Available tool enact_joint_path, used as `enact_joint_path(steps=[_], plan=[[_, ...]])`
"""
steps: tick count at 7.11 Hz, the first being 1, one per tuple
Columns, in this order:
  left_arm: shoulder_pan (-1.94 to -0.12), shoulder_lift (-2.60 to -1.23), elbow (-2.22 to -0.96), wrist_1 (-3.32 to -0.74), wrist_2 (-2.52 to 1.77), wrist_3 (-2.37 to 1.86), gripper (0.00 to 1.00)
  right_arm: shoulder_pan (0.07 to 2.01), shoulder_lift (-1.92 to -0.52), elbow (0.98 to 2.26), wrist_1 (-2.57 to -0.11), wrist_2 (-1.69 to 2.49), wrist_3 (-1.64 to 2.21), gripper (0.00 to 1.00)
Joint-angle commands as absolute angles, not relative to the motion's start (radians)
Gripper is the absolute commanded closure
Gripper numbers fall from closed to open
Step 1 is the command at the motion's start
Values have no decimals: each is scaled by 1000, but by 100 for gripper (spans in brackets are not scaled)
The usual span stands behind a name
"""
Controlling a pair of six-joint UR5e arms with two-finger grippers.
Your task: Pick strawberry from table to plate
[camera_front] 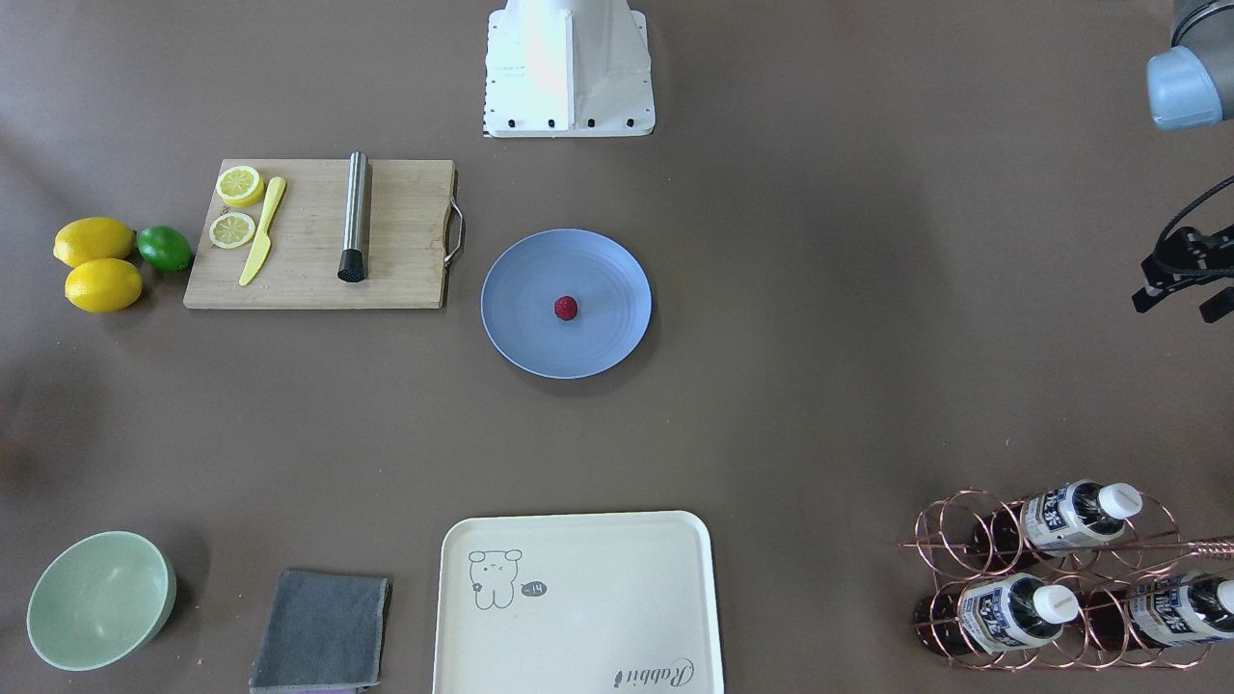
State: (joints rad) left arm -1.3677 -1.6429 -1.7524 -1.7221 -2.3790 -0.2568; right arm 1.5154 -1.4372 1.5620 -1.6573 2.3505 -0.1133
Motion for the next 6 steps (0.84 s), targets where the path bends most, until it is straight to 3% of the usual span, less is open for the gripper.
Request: enact_joint_path(steps=[1,2,6], plan=[[-1410,-1568,-1749,-1721,-2427,-184,13,1643,-1456,1442,-1664,2355,-314,0],[-1416,-1563,-1747,-1720,-2427,-184,4,1643,-1457,1445,-1666,2349,-305,0],[-1593,-1571,-1701,-1572,-2398,48,3,1643,-1457,1450,-1664,2339,-299,0]])
